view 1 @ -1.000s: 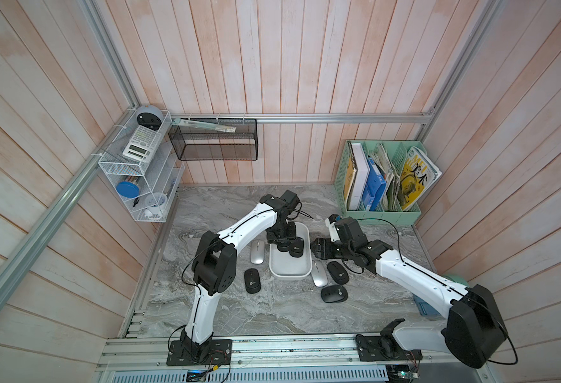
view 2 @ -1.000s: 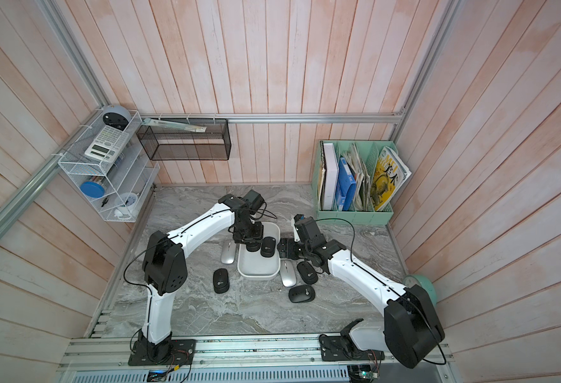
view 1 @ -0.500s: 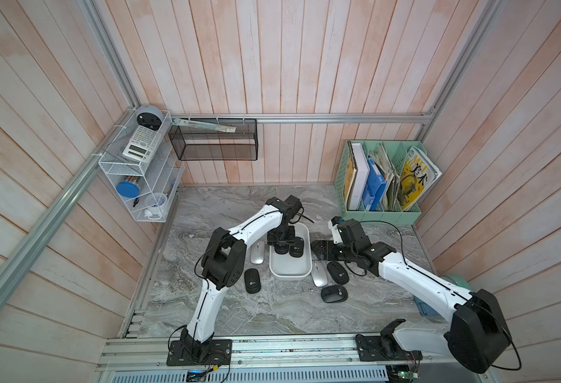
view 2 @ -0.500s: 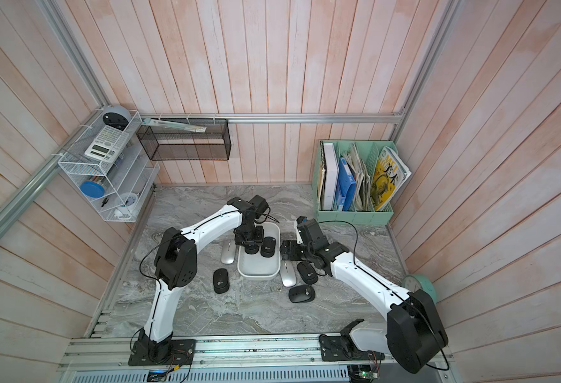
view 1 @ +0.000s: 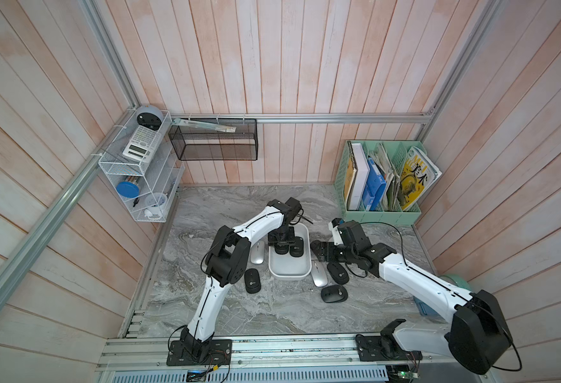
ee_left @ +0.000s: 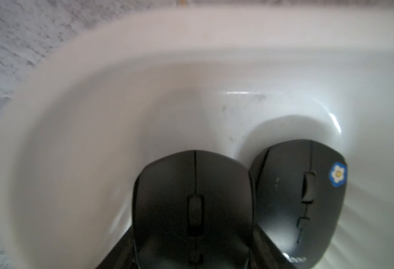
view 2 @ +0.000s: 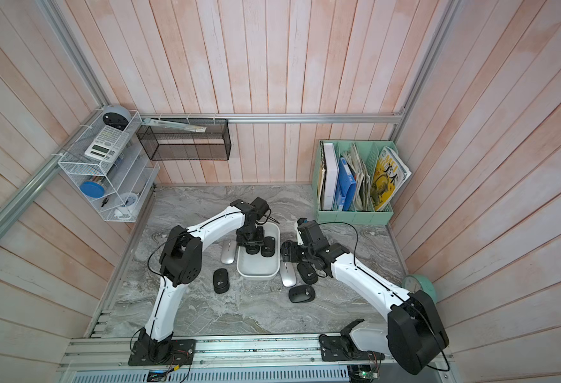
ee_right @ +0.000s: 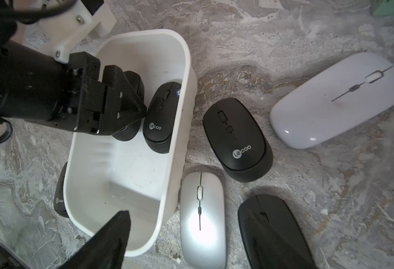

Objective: Put the mouse in the storage box
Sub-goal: Place the mouse in the storage box, then pick up the mouse from the center of the board.

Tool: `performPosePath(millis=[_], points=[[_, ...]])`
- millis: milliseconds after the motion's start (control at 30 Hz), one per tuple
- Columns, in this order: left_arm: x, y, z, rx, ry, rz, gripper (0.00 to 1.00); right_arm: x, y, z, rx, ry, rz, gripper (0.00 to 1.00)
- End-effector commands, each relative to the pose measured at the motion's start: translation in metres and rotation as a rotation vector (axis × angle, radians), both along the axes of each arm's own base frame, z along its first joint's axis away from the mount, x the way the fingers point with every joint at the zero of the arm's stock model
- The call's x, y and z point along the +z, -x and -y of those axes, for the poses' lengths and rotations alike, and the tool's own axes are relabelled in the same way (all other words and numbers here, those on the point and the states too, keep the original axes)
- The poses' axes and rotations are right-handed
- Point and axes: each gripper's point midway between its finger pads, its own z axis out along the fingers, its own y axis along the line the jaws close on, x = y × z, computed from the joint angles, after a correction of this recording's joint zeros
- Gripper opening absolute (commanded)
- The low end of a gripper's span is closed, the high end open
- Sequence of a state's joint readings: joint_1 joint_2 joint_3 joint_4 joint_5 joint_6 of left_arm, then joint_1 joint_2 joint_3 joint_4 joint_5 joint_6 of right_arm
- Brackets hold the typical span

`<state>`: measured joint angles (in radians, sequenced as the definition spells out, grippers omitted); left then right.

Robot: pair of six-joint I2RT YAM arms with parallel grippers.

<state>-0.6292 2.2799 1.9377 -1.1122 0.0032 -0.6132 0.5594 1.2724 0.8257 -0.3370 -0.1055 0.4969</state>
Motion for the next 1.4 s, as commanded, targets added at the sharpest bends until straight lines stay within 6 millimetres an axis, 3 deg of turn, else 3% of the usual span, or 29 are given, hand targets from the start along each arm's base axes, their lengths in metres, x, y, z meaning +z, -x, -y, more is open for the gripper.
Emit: performPosePath(millis=[0,367,633,967,1200,1367], points=[[-0.010,-0.008,-0.002,0.024,-0.008,-0.001,0.46,-0.003,0.006,0.006,-0.006,0.007,-0.012,0.83],[-0.020,-0.003,0.000,0.040,0.007,-0.028,0.65,-0.004,0.007,0.007,-0.011,0.003,-0.016,0.83],[0.000,-0.003,-0.003,0.028,0.008,-0.004,0.86,-0.003,0.007,0.006,-0.014,-0.002,-0.017,0.83],[0.048,-0.001,0.002,0.015,0.069,0.056,0.89,-0.003,0.006,0.004,-0.014,-0.013,-0.022,0.83],[0.060,0.006,-0.001,0.004,0.061,0.047,0.89,-0.002,0.003,0.001,-0.012,-0.020,-0.022,0.83],[0.086,0.005,-0.023,0.040,0.043,0.112,0.89,0.000,0.003,0.003,-0.003,0.002,-0.016,0.83]])
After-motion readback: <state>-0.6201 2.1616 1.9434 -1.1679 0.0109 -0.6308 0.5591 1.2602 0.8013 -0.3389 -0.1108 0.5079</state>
